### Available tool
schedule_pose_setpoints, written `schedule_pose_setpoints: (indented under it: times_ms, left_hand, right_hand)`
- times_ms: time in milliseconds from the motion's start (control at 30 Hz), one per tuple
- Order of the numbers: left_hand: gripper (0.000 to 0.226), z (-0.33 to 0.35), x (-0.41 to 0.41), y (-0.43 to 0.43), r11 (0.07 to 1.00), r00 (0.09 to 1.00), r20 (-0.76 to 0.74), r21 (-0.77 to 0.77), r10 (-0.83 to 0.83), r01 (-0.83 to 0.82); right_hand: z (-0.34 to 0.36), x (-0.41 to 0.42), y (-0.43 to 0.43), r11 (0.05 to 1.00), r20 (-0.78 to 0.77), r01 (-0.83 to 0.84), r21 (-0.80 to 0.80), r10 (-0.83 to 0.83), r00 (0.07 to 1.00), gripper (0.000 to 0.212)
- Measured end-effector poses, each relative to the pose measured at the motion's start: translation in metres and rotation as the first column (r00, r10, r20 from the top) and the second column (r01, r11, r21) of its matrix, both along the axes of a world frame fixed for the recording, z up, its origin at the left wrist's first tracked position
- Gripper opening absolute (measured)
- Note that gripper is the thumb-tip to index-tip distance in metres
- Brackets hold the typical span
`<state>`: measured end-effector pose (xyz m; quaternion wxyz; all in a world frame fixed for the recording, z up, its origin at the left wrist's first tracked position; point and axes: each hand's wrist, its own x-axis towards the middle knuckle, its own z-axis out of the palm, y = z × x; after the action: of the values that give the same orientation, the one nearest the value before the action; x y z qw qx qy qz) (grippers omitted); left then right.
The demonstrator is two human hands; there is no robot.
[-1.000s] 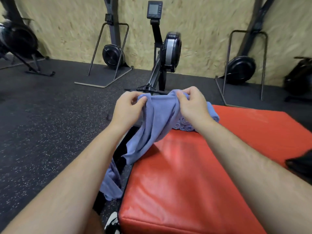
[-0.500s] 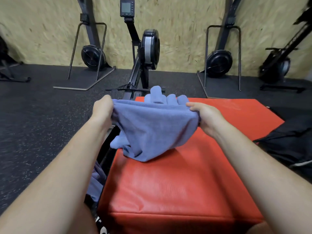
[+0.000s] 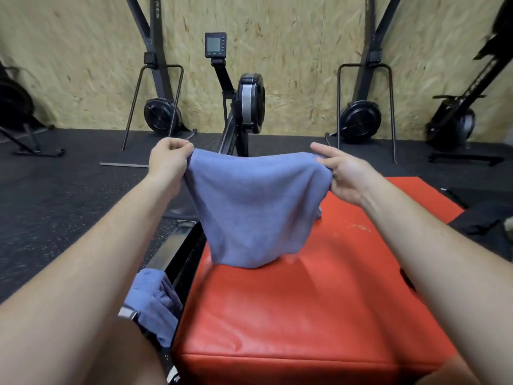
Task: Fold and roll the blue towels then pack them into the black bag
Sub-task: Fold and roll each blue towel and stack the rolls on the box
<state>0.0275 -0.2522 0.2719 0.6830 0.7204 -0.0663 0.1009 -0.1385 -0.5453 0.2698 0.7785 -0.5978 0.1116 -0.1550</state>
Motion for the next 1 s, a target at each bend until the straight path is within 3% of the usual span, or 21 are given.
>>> schedule_pose_setpoints:
  times_ms: [100,267,467,600,733,867,1000]
  left_hand:
    - [0.010,0.038,0.004,0.004,0.998,0.998,0.024,0.038,-0.051,0.050]
    - [0.020,0.071,-0.004,0.008,0.991,0.987,0.139,0.118,-0.077,0.061]
    - [0.030,0.079,-0.015,0.018,0.988,0.980,0.156,0.112,-0.126,0.110]
    - [0.041,0.078,-0.026,0.021,0.986,0.979,0.123,0.057,-0.162,0.156]
    - [0.034,0.075,-0.033,0.030,0.985,0.983,0.077,-0.032,-0.165,0.168]
    - [0.035,0.074,-0.043,0.041,0.980,0.971,0.131,0.012,-0.200,0.200]
    - [0.031,0.079,-0.063,0.055,0.980,0.961,0.227,0.155,-0.160,0.127]
  right_hand:
    - [0.029,-0.003,0.001,0.996,-0.009,0.015,-0.092,-0.016,1.000,0.053]
    - [0.064,-0.007,0.000,0.948,0.087,0.155,-0.277,-0.136,0.987,0.018]
    - [0.079,-0.012,-0.003,0.733,0.167,0.305,-0.607,-0.258,0.952,0.015]
    - [0.077,-0.014,0.002,0.730,0.178,0.346,-0.590,-0.300,0.937,0.014]
    - [0.076,-0.019,0.008,0.782,0.170,0.409,-0.470,-0.375,0.911,0.010]
    - [0.085,-0.036,0.019,0.842,0.112,0.313,-0.439,-0.294,0.949,0.014]
    - [0.096,-0.061,0.021,0.778,0.124,0.250,-0.576,-0.220,0.968,0.032]
